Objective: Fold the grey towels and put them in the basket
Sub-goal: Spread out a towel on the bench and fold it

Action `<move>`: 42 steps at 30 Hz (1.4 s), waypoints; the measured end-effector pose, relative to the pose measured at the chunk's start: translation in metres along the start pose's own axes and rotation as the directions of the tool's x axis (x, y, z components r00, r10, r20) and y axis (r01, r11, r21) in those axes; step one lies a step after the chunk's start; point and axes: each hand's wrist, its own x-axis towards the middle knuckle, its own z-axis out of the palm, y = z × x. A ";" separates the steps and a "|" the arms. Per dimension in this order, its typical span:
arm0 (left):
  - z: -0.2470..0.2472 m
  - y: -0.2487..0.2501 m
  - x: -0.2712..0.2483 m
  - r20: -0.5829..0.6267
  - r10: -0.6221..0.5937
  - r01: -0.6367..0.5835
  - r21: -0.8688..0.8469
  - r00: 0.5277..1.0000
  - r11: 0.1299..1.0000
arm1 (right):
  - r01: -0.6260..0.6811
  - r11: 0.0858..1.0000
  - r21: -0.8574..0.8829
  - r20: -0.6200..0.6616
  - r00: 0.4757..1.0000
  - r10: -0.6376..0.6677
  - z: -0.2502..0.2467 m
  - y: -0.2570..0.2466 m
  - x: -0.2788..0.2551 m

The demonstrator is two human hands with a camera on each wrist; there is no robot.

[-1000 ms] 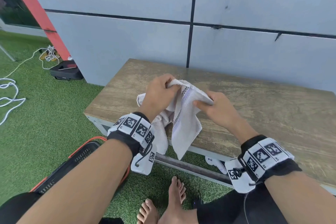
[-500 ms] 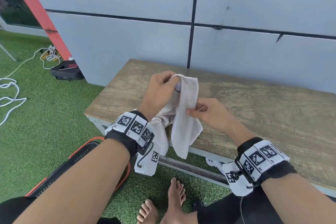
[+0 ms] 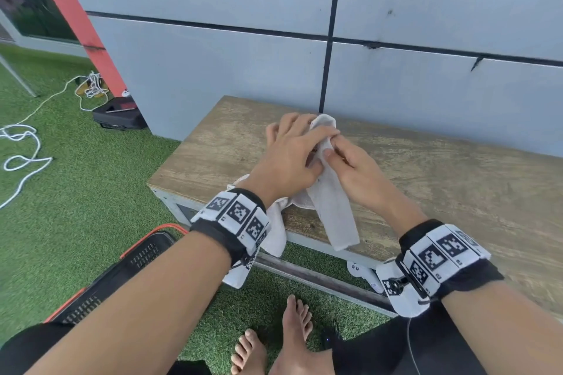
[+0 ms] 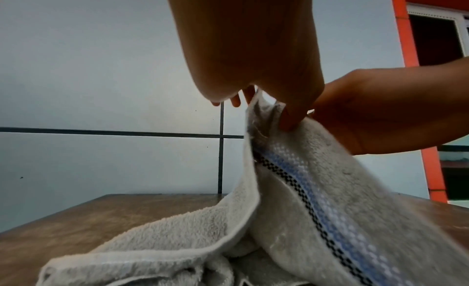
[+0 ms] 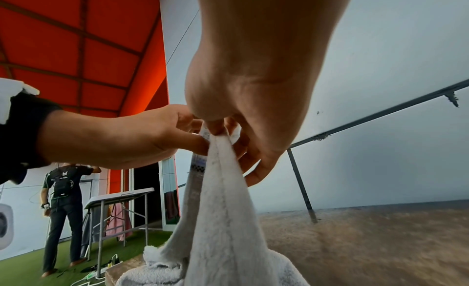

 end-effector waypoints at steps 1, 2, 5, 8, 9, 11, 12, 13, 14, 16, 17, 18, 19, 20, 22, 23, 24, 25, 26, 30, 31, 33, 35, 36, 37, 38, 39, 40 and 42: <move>0.001 -0.003 0.000 -0.033 0.002 -0.001 0.011 0.999 1.000 | 0.012 1.000 0.001 -0.007 1.000 -0.012 0.000 0.001 -0.001; 0.000 -0.005 0.001 -0.057 0.002 -0.001 0.027 0.998 1.000 | 0.024 1.000 -0.004 -0.011 1.000 -0.024 0.000 0.002 -0.003; -0.002 -0.013 0.000 -0.080 0.031 -0.024 0.090 0.996 0.996 | 0.031 0.999 0.043 0.002 1.000 -0.032 0.001 0.009 -0.008; -0.007 -0.015 -0.003 -0.082 -0.009 0.013 0.047 0.997 0.999 | -0.024 0.999 0.030 0.050 0.998 0.022 0.002 0.012 -0.011; -0.008 -0.016 -0.004 -0.099 -0.042 0.045 0.026 0.994 0.999 | -0.045 0.998 -0.048 0.067 0.997 0.048 0.001 0.013 -0.012; -0.012 -0.016 -0.006 -0.103 -0.122 0.121 -0.016 0.987 0.993 | -0.082 0.980 -0.181 0.083 0.992 0.098 -0.001 0.016 -0.013; -0.013 -0.019 -0.006 -0.089 -0.159 0.155 -0.042 0.983 0.987 | -0.098 0.976 -0.197 0.079 0.990 0.115 -0.002 0.020 -0.014; -0.014 -0.025 -0.007 -0.062 -0.198 0.194 -0.071 0.978 0.978 | -0.117 0.975 -0.186 0.055 0.990 0.130 -0.004 0.022 -0.016; -0.015 -0.030 -0.008 -0.032 -0.239 0.236 -0.079 0.971 0.969 | -0.136 0.978 -0.158 0.018 0.990 0.141 -0.006 0.024 -0.017; -0.016 -0.042 -0.012 0.020 -0.302 0.302 -0.056 0.953 0.952 | -0.170 0.982 -0.086 -0.071 0.984 0.164 -0.012 0.026 -0.017; -0.016 -0.047 -0.015 0.039 -0.325 0.326 -0.037 0.945 0.945 | -0.177 0.982 -0.062 -0.115 0.979 0.169 -0.015 0.026 -0.017; -0.016 -0.053 -0.017 0.050 -0.351 0.353 -0.033 0.935 0.935 | -0.179 0.982 -0.054 -0.153 0.974 0.169 -0.018 0.027 -0.016; -0.017 -0.058 -0.020 0.050 -0.374 0.376 -0.047 0.926 0.925 | -0.182 0.982 -0.058 -0.186 0.968 0.168 -0.021 0.026 -0.015; -0.018 -0.064 -0.022 0.043 -0.405 0.408 -0.088 0.913 0.909 | -0.185 0.981 -0.062 -0.212 0.963 0.168 -0.023 0.026 -0.014; -0.021 -0.073 -0.025 0.032 -0.467 0.462 -0.219 0.884 0.859 | -0.194 0.979 -0.061 -0.235 0.956 0.175 -0.026 0.025 -0.013; -0.024 -0.077 -0.026 0.033 -0.488 0.477 -0.278 0.872 0.834 | -0.205 0.977 -0.051 -0.222 0.957 0.189 -0.026 0.024 -0.012; -0.027 -0.079 -0.028 0.047 -0.504 0.490 -0.326 0.862 0.808 | -0.220 0.975 -0.039 -0.198 0.958 0.208 -0.025 0.024 -0.012; -0.032 -0.080 -0.030 0.068 -0.520 0.508 -0.354 0.852 0.785 | -0.236 0.972 -0.024 -0.170 0.959 0.228 -0.024 0.024 -0.011; -0.035 -0.083 -0.032 0.098 -0.527 0.523 -0.372 0.844 0.767 | -0.247 0.969 -0.018 -0.145 0.959 0.242 -0.022 0.025 -0.010; -0.038 -0.098 -0.047 0.271 -0.565 0.627 -0.350 0.779 0.696 | -0.288 0.945 -0.156 -0.032 0.957 0.287 -0.010 0.037 -0.006; -0.036 -0.101 -0.051 0.316 -0.568 0.649 -0.332 0.760 0.685 | -0.274 0.941 -0.199 -0.010 0.961 0.278 -0.005 0.040 -0.005; -0.025 -0.111 -0.059 0.396 -0.563 0.671 -0.227 0.725 0.706 | -0.231 0.931 -0.282 0.006 0.970 0.243 0.006 0.049 0.002; -0.015 -0.112 -0.066 0.491 -0.526 0.635 -0.074 0.695 0.769 | -0.189 0.908 -0.374 0.010 0.978 0.207 0.019 0.058 0.010; -0.011 -0.111 -0.069 0.529 -0.509 0.616 -0.034 0.679 0.787 | -0.150 0.895 -0.420 0.031 0.983 0.180 0.026 0.062 0.013; -0.007 -0.109 -0.071 0.556 -0.496 0.609 -0.023 0.667 0.793 | -0.112 0.883 -0.455 0.062 0.986 0.157 0.035 0.066 0.017; -0.003 -0.105 -0.072 0.569 -0.481 0.608 -0.043 0.667 0.793 | -0.078 0.871 -0.484 0.109 0.983 0.149 0.043 0.069 0.019; 0.000 -0.101 -0.072 0.565 -0.462 0.602 -0.079 0.684 0.795 | -0.049 0.857 -0.513 0.177 0.971 0.162 0.052 0.072 0.020; 0.004 -0.097 -0.070 0.562 -0.456 0.601 -0.095 0.690 0.794 | -0.017 0.839 -0.543 0.256 0.949 0.185 0.061 0.073 0.020; 0.012 -0.092 -0.066 0.568 -0.455 0.597 -0.080 0.685 0.798 | 0.028 0.815 -0.579 0.359 0.906 0.225 0.077 0.074 0.018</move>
